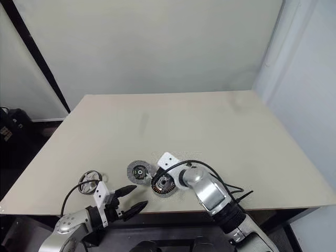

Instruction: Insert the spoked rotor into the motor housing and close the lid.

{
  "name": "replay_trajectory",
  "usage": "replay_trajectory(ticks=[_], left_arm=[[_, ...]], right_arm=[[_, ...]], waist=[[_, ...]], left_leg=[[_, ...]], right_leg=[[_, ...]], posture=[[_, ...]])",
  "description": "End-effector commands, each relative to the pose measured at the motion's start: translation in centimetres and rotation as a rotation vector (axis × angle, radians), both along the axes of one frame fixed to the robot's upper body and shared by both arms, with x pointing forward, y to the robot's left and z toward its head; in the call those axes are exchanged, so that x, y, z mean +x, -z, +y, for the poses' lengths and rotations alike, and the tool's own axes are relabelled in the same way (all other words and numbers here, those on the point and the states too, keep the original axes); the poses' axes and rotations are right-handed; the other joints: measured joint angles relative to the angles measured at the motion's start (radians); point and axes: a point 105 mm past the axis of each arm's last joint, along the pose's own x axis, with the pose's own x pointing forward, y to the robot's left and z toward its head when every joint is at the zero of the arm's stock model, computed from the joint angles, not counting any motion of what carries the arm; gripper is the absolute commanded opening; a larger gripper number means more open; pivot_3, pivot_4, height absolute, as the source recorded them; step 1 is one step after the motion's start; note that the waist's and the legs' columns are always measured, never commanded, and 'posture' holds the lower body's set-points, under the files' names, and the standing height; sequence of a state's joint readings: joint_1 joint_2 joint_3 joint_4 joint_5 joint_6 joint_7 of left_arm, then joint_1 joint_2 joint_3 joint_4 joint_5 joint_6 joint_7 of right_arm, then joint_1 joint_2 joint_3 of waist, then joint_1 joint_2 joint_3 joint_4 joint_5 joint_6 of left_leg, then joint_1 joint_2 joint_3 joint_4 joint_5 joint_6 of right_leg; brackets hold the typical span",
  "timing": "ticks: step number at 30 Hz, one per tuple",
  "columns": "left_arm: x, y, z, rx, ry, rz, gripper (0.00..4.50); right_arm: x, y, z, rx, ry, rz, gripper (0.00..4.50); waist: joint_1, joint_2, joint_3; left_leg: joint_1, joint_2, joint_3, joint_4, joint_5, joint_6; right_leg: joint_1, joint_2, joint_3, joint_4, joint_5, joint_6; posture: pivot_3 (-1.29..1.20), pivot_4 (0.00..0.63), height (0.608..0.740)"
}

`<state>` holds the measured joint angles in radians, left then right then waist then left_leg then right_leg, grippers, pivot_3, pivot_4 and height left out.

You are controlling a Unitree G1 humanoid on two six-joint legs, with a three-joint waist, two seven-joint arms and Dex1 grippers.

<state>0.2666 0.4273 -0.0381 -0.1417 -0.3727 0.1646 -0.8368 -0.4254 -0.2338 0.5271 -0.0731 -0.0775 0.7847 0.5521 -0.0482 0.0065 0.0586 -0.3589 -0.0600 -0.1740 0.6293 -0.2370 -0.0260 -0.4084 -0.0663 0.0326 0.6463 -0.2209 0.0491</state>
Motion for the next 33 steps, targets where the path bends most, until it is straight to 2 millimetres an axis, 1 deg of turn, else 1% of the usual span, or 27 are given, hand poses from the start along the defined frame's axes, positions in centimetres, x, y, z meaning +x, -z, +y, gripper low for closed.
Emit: replay_trajectory(ticks=[1, 3, 5, 6, 7, 12, 17, 22, 29, 33], left_arm=[[0.5, -1.4, 0.5, -0.036, -0.052, -0.05, 4.5], [0.4, -1.5, 0.8, -0.043, -0.072, -0.047, 4.5], [0.1, -1.4, 1.3, -0.047, -0.105, -0.038, 4.5], [-0.1, -1.4, 1.6, -0.049, -0.125, -0.033, 4.5], [-0.4, -1.4, 1.9, -0.055, -0.148, -0.026, 4.5], [-1.5, -1.3, 3.5, -0.106, -0.289, 0.015, 4.5], [-2.5, -0.9, 5.6, -0.206, -0.495, 0.084, 4.5], [-2.2, -1.3, 7.6, -0.326, -0.678, 0.114, 4.5], [-1.6, -1.0, 10.6, -0.455, -0.9, 0.163, 4.5], [-1.2, -0.5, 11.4, -0.487, -0.97, 0.193, 4.5]], right_arm=[[0.4, -2.3, 0.1, 0.076, -0.021, -0.07, 0.61], [0.0, -2.2, -0.1, 0.094, -0.028, -0.051, 1.22], [-0.2, -2.1, -0.5, 0.103, -0.032, -0.051, 1.93], [-0.3, -2.2, -0.7, 0.113, -0.033, -0.056, 2.37], [-0.5, -2.1, -0.9, 0.121, -0.039, -0.056, 2.66], [-0.5, -2.6, -1.3, 0.177, -0.051, -0.122, 4.41], [-0.5, -2.6, -1.6, 0.23, -0.044, -0.143, 4.46], [-0.8, -2.7, -1.4, 0.241, -0.079, -0.18, 4.46], [-0.8, -2.8, -1.5, 0.254, -0.083, -0.204, 4.46], [-0.7, -2.8, -1.7, 0.254, -0.071, -0.213, 4.46]], waist=[[0.0, 0.0, 0.0], [0.0, 0.0, 0.0], [-0.001, 0.0, 0.0], [-0.001, 0.0, 0.0], [-0.001, 0.0, 0.0], [0.0, 0.0, 0.0], [0.0, -0.001, 0.001], [0.002, -0.002, 0.001], [0.002, -0.003, 0.001], [0.003, -0.003, 0.001]], left_leg=[[0.0, 0.0, 0.0, 0.0, 0.0, 0.0], [0.0, 0.0, 0.0, 0.0, 0.0, 0.0], [0.0, 0.0, 0.0, -0.001, 0.0, 0.0], [0.0, 0.0, 0.0, -0.001, -0.001, 0.0], [0.0, 0.0, 0.0, -0.001, -0.001, 0.0], [-0.001, 0.0, 0.0, 0.0, -0.001, 0.0], [-0.001, 0.001, 0.001, 0.0, -0.002, -0.002], [-0.001, 0.001, 0.0, 0.001, -0.003, -0.003], [-0.001, 0.0, 0.001, 0.001, -0.003, -0.003], [-0.001, 0.0, 0.001, 0.001, -0.002, -0.002]], right_leg=[[0.0, 0.0, 0.0, 0.0, 0.0, 0.0], [0.0, 0.0, 0.0, 0.0, 0.0, 0.0], [0.0, 0.0, 0.0, 0.0, 0.0, 0.0], [0.0, 0.0, 0.0, 0.0, 0.0, 0.0], [0.0, 0.0, 0.0, 0.0, 0.0, 0.0], [0.0, -0.001, 0.0, -0.001, 0.0, 0.0], [0.0, -0.002, 0.0, -0.001, 0.0, 0.0], [0.0, -0.002, -0.001, -0.001, 0.0, 0.0], [0.001, -0.002, -0.001, -0.001, 0.0, 0.0], [0.001, -0.001, -0.001, -0.001, 0.0, 0.0]], posture=[[0.0, 0.0, 0.74], [0.0, 0.0, 0.74], [0.0, 0.0, 0.74], [0.0, 0.0, 0.74], [0.0, 0.0, 0.74], [0.0, 0.0, 0.74], [0.0, 0.0, 0.74], [0.0, 0.0, 0.74], [0.0, 0.0, 0.74], [0.0, 0.0, 0.74]])
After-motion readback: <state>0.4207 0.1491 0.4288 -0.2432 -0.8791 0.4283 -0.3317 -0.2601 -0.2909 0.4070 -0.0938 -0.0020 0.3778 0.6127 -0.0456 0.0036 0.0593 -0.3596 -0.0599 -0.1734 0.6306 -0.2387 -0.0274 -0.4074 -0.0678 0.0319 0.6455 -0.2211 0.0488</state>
